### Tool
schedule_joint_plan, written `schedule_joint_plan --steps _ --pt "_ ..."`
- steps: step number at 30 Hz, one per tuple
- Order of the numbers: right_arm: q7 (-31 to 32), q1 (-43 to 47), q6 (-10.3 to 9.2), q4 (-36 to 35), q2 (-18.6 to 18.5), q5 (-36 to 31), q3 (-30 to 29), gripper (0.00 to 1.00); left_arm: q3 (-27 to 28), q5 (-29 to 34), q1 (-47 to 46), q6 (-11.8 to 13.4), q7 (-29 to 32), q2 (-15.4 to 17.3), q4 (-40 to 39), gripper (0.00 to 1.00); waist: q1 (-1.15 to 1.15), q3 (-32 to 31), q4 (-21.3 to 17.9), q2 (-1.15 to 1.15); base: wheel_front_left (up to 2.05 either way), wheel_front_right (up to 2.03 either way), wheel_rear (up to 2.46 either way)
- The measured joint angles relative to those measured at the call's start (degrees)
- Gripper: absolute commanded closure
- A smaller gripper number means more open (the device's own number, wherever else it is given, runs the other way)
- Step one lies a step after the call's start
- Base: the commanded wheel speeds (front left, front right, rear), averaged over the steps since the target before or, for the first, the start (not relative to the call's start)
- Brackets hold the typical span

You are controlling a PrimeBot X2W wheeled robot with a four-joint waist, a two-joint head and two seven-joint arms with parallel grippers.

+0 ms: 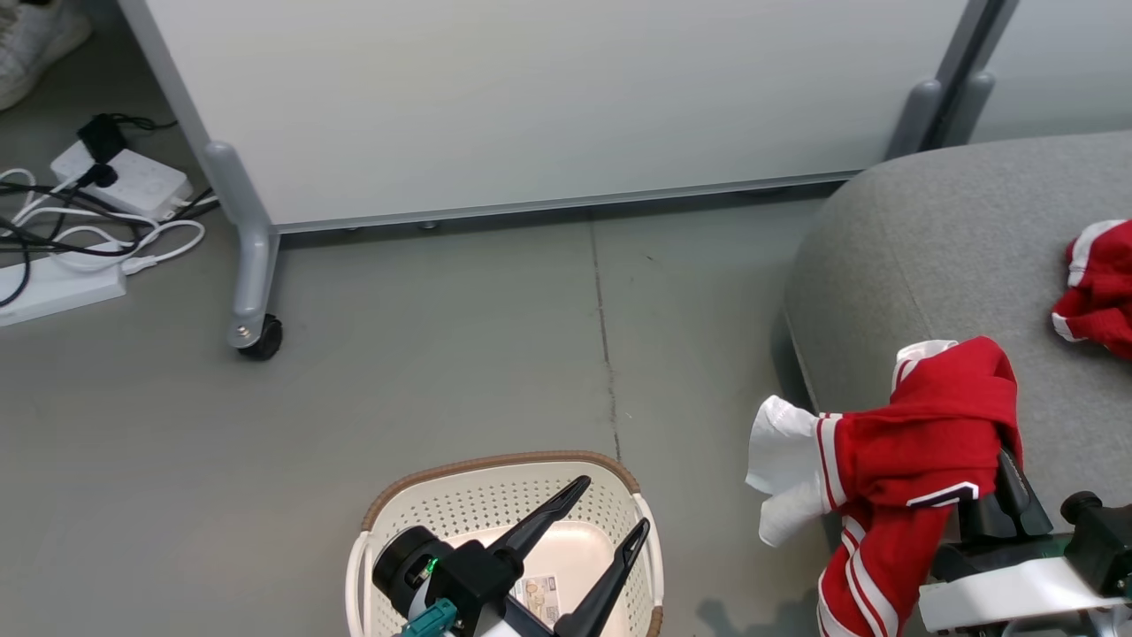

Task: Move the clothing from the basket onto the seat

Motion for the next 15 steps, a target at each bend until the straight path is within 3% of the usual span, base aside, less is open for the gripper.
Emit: schedule_joint_plan --steps 15 --pt "0.0 -0.58 0.0 -1.23 -0.07 -0.83 -0.08 1.0 -0.4 0.43 -1.17 0.0 -0.01 0.05 -1.0 0.0 0.0 2.1 -8.97 0.0 0.0 0.0 0.0"
